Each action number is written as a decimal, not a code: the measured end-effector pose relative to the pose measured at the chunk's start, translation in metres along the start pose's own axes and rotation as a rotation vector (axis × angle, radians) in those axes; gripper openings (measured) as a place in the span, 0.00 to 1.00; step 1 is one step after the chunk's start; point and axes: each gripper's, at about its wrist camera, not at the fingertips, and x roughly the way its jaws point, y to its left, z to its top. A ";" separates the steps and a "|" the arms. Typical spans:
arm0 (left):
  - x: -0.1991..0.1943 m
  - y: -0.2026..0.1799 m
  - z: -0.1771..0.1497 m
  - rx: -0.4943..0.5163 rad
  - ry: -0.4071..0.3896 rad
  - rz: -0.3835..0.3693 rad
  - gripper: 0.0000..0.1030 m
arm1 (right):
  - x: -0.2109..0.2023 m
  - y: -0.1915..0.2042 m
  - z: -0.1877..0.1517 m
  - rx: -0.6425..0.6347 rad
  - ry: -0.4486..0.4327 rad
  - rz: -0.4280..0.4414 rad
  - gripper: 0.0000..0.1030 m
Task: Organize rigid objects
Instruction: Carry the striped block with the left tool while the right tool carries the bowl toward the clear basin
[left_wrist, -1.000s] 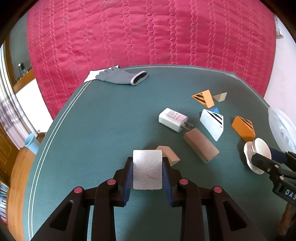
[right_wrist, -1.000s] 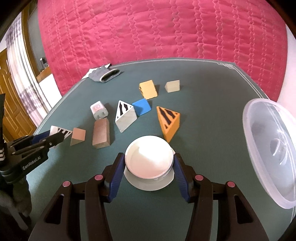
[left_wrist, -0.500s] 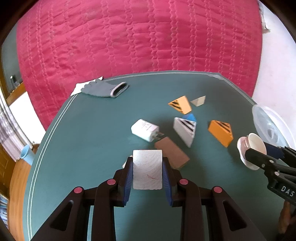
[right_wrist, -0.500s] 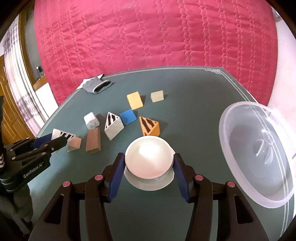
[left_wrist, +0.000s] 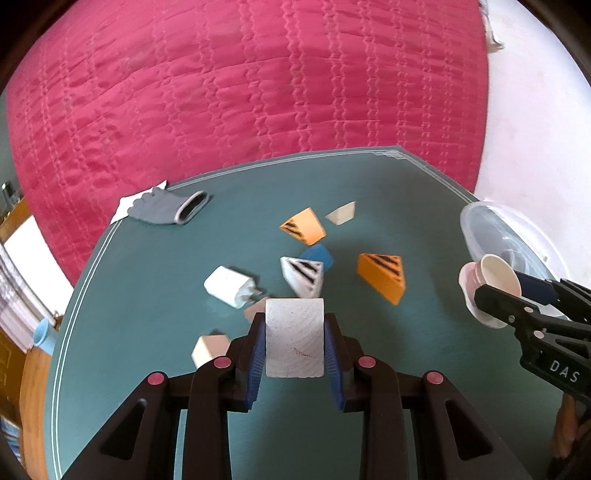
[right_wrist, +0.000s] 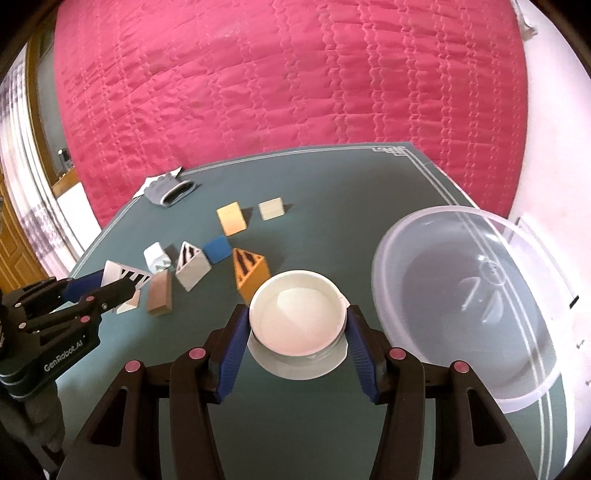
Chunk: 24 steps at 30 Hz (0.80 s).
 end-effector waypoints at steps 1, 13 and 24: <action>0.000 -0.003 0.001 0.006 -0.002 -0.003 0.30 | -0.002 -0.004 0.001 0.000 -0.005 -0.007 0.52; -0.001 -0.061 0.019 0.087 -0.032 -0.048 0.30 | -0.021 -0.057 -0.003 0.056 -0.039 -0.078 0.52; -0.002 -0.117 0.038 0.170 -0.069 -0.095 0.30 | -0.035 -0.112 -0.011 0.146 -0.064 -0.144 0.52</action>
